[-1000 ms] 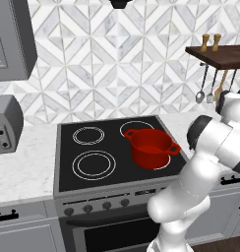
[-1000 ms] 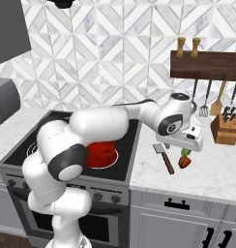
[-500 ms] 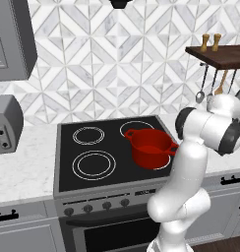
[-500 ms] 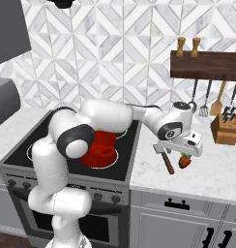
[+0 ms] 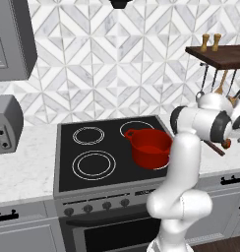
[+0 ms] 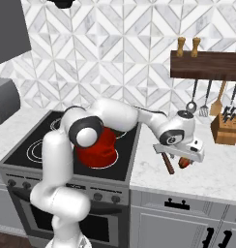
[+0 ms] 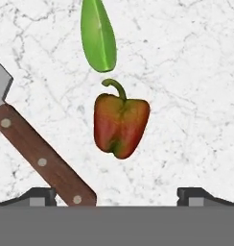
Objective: Put the bell pepper and lemon wedge in the pot. Retrieve the spatula and lightly stir the vegetables in the pot.
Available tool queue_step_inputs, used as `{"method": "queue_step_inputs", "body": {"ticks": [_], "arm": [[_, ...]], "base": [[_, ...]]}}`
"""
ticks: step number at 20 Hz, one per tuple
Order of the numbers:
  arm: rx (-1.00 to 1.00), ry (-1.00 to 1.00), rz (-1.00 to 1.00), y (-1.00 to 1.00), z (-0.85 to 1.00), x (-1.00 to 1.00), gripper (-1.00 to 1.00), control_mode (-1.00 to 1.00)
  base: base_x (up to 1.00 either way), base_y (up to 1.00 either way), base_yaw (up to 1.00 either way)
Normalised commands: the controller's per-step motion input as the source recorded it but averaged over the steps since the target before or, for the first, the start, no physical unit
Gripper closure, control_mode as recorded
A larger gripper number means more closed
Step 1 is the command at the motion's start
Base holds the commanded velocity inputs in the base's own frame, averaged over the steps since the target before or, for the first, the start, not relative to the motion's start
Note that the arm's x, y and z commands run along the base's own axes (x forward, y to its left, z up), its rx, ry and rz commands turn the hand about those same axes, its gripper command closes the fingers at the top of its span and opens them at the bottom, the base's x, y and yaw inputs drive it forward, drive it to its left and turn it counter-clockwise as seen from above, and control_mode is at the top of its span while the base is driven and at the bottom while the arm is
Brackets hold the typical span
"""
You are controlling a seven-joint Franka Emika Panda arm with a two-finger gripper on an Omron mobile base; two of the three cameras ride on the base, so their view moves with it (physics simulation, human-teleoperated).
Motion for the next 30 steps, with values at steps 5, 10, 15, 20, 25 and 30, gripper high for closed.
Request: {"method": "queue_step_inputs", "body": {"ticks": [5, 10, 15, 20, 25, 30], "arm": [[-0.02, -0.04, 0.00, -0.15, -0.33, 0.18, -1.00, -1.00], [-0.03, -0.07, 0.00, -0.02, -0.32, 0.19, -1.00, -1.00], [-0.01, -0.02, 0.00, 0.00, -0.29, 0.24, -1.00, -1.00], [-0.02, 0.00, 0.00, 0.00, -0.25, 0.10, 1.00, -1.00], [-0.02, -0.03, 0.00, 0.00, -0.06, 0.10, 1.00, -1.00], [0.00, -0.17, 0.00, 0.01, 0.45, -0.06, 1.00, -1.00]], "base": [[0.00, 0.00, 0.00], [0.00, 0.00, 0.00], [0.00, 0.00, 0.00], [0.00, 0.00, 0.00], [0.00, 0.00, 0.00], [0.00, 0.00, 0.00]]}}
